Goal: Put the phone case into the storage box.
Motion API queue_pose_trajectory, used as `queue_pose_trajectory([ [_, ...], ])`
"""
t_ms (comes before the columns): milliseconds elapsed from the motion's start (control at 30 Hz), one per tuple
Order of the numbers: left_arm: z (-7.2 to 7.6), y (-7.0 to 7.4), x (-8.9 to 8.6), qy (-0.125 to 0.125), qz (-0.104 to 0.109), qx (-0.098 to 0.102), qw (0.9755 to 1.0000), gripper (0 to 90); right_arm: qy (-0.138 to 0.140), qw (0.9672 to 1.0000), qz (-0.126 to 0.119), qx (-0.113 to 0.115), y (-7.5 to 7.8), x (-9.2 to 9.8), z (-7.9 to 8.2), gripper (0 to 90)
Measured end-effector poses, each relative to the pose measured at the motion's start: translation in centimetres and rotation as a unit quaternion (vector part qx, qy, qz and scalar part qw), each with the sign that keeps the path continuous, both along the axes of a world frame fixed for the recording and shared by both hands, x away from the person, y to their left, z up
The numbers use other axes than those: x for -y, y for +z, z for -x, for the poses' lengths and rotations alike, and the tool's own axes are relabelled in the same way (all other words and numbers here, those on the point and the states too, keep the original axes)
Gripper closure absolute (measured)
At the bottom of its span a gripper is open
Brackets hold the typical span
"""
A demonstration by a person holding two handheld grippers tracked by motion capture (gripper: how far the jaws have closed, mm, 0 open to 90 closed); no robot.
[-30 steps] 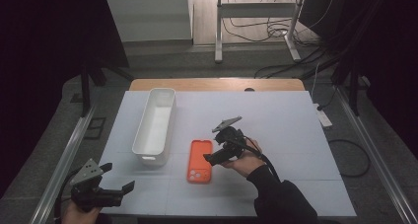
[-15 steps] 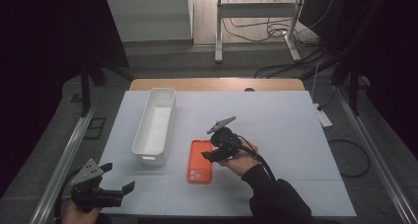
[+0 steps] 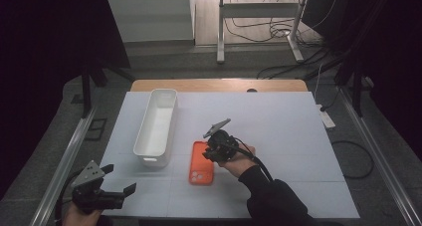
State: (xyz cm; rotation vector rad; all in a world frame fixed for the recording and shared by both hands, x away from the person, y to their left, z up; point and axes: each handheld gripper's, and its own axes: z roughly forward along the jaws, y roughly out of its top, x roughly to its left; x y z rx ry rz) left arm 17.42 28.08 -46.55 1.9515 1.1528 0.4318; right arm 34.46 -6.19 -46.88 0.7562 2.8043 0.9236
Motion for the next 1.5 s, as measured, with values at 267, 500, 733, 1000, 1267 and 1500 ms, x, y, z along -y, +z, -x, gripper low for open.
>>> queue_pose_trajectory([
  [267, 0.0, 0.0, 0.0, 0.000, -0.001, 0.000, 1.0000, 0.0, 0.011, 0.9999, 0.003, -0.002, -0.5, -0.4, 0.0, 89.2],
  [500, 0.0, 0.0, 0.0, 0.000, -0.001, 0.000, 1.0000, 0.0, 0.017, 0.9997, 0.016, -0.001, -1.2, -0.7, 0.1, 89.2],
  [733, 0.0, 0.0, 0.0, 0.000, 0.000, 0.000, 1.0000, 0.0, 0.025, 0.9992, 0.031, -0.010, -2.8, -0.6, 0.3, 89.2],
  [1000, 0.0, 0.0, 0.0, -0.001, 0.000, 0.001, 1.0000, 0.0, 0.019, 0.9987, 0.040, -0.026, -4.0, -0.3, 0.5, 89.2],
  [1267, 0.0, 0.0, 0.0, 0.000, 0.000, -0.001, 1.0000, 0.0, 0.010, 0.9991, 0.034, -0.023, -4.2, -0.1, -0.2, 89.2],
  [1500, 0.0, 0.0, 0.1, -0.001, -0.002, -0.002, 1.0000, 0.1, -0.003, 0.9995, 0.028, -0.017, -4.4, 0.0, -1.1, 89.2],
])
